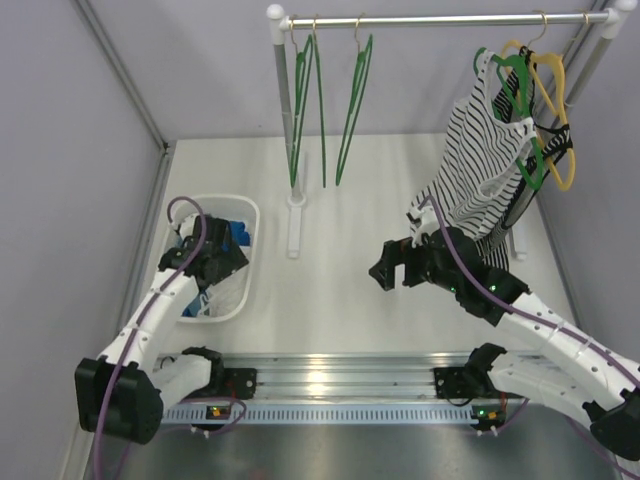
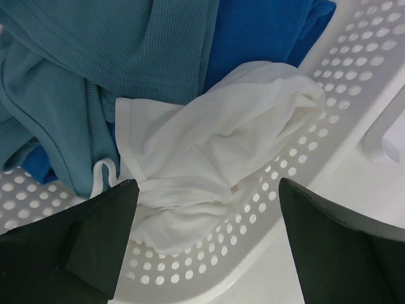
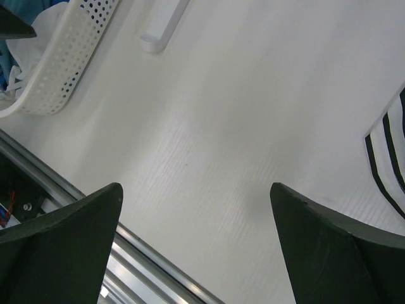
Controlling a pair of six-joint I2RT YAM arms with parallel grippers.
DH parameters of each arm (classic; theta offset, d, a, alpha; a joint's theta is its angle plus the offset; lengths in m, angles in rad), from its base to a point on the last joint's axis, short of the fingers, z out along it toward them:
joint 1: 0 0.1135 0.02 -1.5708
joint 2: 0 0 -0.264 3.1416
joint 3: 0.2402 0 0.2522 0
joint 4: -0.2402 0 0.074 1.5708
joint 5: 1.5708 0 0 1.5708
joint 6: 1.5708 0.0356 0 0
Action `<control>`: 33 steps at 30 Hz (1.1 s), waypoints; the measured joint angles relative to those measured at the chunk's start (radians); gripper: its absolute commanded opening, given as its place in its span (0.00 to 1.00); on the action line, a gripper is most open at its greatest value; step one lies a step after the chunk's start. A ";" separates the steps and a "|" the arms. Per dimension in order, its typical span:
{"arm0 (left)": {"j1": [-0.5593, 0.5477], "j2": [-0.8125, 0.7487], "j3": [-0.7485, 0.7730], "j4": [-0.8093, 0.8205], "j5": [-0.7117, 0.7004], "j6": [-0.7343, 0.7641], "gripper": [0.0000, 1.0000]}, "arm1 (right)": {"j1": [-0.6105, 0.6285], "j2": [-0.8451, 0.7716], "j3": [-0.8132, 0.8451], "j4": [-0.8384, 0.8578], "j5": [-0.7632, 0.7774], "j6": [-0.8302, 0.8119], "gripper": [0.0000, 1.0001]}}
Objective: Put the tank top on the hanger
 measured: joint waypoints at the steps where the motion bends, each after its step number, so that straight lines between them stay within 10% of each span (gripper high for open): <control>1: 0.016 0.006 -0.021 0.024 0.019 -0.002 0.95 | 0.000 0.000 0.000 0.000 -0.007 0.000 1.00; 7: 0.061 0.075 -0.109 0.114 0.087 -0.026 0.79 | 0.000 -0.001 -0.002 0.008 -0.024 0.000 1.00; 14: 0.061 0.082 -0.135 0.167 0.122 -0.021 0.00 | 0.000 -0.010 -0.020 0.013 -0.033 0.000 1.00; 21: 0.062 -0.016 -0.032 0.079 0.127 0.060 0.00 | 0.000 -0.012 -0.020 0.013 -0.035 0.000 1.00; 33: 0.062 -0.119 0.568 -0.065 0.235 0.222 0.00 | 0.000 0.004 0.042 0.013 -0.027 -0.008 1.00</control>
